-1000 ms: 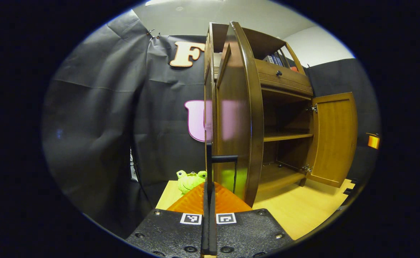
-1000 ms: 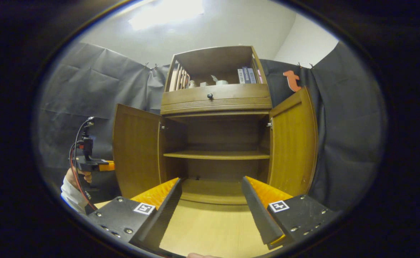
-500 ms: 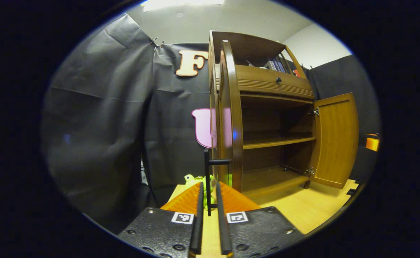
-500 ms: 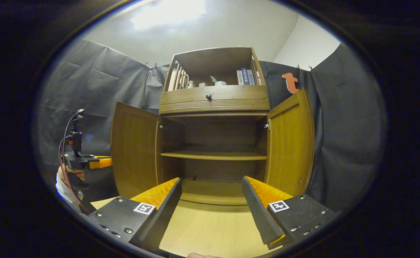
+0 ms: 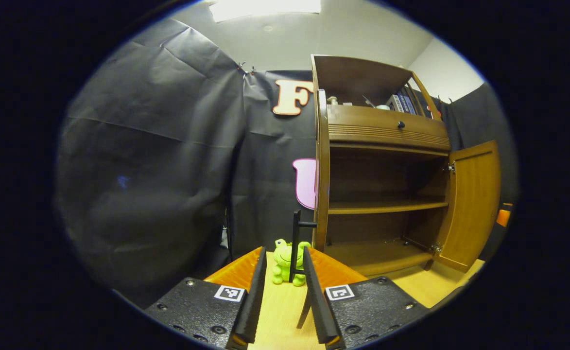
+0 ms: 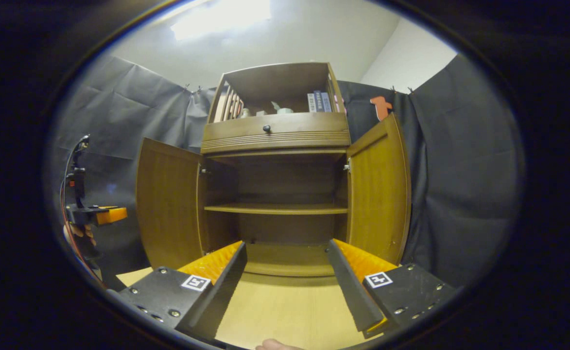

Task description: Open the right door of the double-door shoe cabinet with the right hand, and open the left door with the left hand.

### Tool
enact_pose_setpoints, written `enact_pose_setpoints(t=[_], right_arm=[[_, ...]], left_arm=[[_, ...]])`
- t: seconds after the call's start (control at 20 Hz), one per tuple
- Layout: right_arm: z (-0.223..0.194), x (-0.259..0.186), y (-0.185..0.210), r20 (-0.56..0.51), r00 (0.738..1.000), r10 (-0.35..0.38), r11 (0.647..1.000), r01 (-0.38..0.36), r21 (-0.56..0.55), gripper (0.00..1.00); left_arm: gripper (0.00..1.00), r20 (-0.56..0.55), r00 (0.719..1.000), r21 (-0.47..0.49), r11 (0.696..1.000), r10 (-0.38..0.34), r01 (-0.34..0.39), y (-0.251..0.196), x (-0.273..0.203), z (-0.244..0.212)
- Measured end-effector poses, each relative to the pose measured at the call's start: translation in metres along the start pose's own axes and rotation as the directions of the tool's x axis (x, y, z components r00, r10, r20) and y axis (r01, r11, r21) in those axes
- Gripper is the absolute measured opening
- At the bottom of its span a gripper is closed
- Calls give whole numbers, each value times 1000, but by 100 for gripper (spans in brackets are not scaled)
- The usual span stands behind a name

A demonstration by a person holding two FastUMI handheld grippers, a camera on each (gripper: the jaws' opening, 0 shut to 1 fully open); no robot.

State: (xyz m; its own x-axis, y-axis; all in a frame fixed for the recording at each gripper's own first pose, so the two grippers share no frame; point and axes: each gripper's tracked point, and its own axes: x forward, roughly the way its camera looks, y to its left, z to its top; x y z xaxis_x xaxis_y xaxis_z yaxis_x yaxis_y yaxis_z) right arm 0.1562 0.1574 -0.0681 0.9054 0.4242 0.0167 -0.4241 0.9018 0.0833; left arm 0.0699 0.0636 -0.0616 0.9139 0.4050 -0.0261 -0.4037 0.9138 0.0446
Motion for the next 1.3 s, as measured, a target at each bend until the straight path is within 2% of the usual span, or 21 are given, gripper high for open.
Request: enact_pose_setpoints(t=[0.15,0.2,0.25,0.3,0.4,0.45,0.85,0.9,0.95,1.0,1.05,1.3], right_arm=[[1,4,-12,9,1000,-19,1000,19,2,100],[1,4,-13,9,1000,-18,1000,18,-3,99],[1,5,-15,11,1000,-21,1000,21,-3,99],[3,5,-18,13,1000,-25,1000,25,-5,99],[7,7,-21,19,999,-29,1000,29,1,99],[8,8,-23,21,999,-31,999,31,6,99],[35,18,-35,33,998,-51,999,50,20,99],[40,19,-37,29,998,-56,998,56,22,99],[43,20,-38,24,998,-61,998,61,22,100],[48,21,-38,25,998,-64,998,64,22,100],[54,21,-37,32,998,-63,998,62,19,99],[61,23,-33,29,996,-88,996,87,20,99]], left_arm=[[74,15,1000,-49,999,-17,18,-15,-3,6],[79,27,999,-68,997,-27,29,-22,-5,10],[94,40,999,-88,996,-29,32,-26,-8,15],[87,46,998,-109,993,-31,36,-33,-11,18],[96,47,998,-130,991,-31,37,-47,-18,26],[92,38,999,-125,992,-22,27,-52,-20,26],[92,37,999,-102,994,-20,24,-97,-2,46],[96,45,999,-95,995,-22,26,-104,0,50],[92,51,998,-79,997,-21,25,-110,2,54],[96,56,998,-63,998,-20,23,-116,4,55],[92,62,998,-52,998,-26,29,-124,4,57],[92,68,992,22,994,-105,103,-185,8,54]])
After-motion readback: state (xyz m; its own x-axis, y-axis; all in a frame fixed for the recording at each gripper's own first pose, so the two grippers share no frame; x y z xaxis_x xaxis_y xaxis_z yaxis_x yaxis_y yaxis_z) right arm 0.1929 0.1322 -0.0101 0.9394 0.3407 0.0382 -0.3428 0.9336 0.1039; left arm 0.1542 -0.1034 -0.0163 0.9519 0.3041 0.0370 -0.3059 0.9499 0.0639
